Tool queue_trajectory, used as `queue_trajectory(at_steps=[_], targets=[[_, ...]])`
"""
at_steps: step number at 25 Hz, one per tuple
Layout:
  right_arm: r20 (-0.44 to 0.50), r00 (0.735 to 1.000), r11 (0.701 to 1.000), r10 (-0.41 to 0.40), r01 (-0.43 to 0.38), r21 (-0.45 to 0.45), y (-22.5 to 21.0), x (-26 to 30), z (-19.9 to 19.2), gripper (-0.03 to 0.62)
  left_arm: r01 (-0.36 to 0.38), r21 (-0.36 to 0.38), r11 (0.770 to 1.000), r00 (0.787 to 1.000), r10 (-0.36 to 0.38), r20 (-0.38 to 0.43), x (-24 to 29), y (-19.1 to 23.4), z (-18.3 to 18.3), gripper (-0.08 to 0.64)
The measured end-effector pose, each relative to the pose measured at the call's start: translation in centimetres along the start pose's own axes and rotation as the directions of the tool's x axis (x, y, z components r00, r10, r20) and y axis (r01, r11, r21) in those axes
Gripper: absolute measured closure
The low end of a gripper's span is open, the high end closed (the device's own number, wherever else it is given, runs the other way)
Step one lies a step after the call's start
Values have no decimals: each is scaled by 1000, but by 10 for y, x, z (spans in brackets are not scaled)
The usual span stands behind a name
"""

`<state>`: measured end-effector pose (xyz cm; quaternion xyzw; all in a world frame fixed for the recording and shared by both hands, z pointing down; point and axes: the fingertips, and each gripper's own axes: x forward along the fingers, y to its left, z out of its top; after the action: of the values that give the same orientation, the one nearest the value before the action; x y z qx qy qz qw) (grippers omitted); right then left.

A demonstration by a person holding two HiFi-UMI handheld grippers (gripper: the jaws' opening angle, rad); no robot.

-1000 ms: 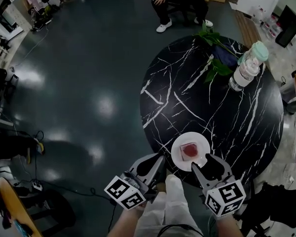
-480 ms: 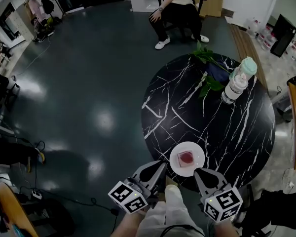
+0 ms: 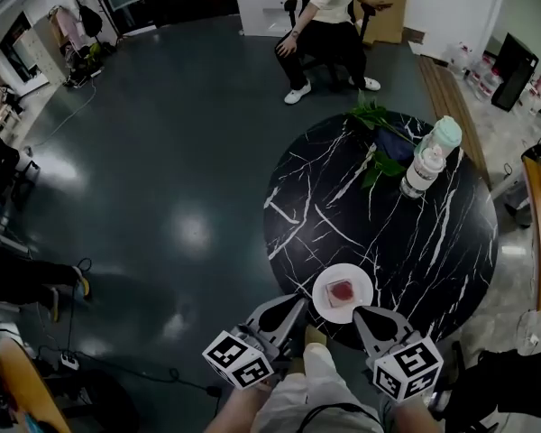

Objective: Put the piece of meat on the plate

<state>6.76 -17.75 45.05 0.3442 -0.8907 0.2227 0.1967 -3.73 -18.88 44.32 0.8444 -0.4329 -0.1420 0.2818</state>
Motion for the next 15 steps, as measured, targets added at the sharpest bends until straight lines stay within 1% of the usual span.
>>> queue_trajectory(at_steps=[9, 15], targets=[[-21, 1000, 1000, -15, 15, 12, -6, 1, -6, 581, -3, -13, 1000, 1000, 3, -7, 0, 5, -8, 552], [-24, 1000, 1000, -7, 7, 15, -7, 5, -8, 581, -17, -18, 1000, 1000, 17, -5, 1, 9, -7, 552]])
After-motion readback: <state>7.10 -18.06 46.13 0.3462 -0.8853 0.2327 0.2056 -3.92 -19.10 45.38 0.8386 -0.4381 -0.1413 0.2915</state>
